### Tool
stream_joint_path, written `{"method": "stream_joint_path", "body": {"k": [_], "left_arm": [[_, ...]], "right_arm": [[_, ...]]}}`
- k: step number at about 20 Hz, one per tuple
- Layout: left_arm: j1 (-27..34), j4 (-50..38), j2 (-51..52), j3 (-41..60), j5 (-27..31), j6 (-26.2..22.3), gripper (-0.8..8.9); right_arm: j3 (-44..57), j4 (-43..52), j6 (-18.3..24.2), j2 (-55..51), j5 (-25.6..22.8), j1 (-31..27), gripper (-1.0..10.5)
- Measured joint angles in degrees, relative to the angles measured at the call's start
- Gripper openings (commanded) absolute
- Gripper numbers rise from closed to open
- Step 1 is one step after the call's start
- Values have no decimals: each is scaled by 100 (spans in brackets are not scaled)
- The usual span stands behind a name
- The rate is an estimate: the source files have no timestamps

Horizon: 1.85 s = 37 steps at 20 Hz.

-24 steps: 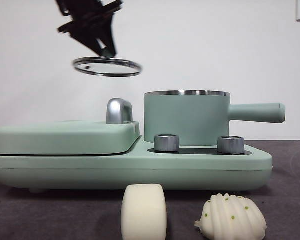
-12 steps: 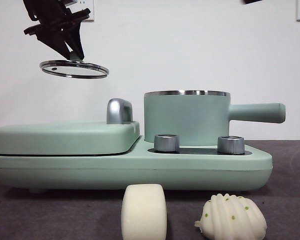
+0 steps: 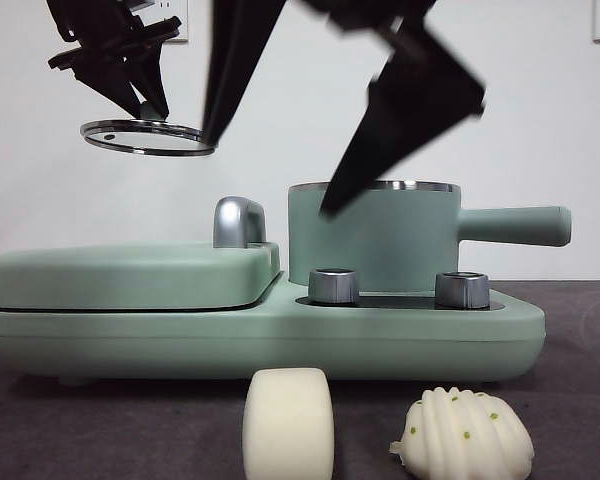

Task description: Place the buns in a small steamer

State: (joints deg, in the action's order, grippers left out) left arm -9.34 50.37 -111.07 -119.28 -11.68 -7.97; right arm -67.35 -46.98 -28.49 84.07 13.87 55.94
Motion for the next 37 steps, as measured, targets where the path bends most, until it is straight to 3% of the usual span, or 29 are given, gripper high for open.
{"method": "stream_joint_path", "body": {"k": [3, 6, 13, 21, 26, 29, 34, 37], "left_arm": [[0, 0, 0, 0, 0, -2, 46], [0, 0, 0, 0, 0, -2, 46], [0, 0, 0, 0, 0, 0, 46], [0, 2, 0, 0, 0, 0, 46], [0, 22, 0, 0, 0, 0, 46], [0, 24, 0, 0, 0, 0, 46], [0, 37, 0, 0, 0, 0, 46], [0, 42, 0, 0, 0, 0, 46]], "right_arm": [[0, 0, -50, 442, -227, 232, 466], [0, 2, -52, 793, -509, 323, 471], [0, 11, -52, 1294, -597, 326, 461], [0, 214, -50, 1652, -673, 321, 157], [-55, 188, -50, 1659, -649, 315, 157], [-691, -525, -4, 1681, -612, 232, 157], [-2723, -2236, 684, 1681, -619, -208, 159], [-3687, -2570, 1071, 1681, -693, -741, 159]]}}
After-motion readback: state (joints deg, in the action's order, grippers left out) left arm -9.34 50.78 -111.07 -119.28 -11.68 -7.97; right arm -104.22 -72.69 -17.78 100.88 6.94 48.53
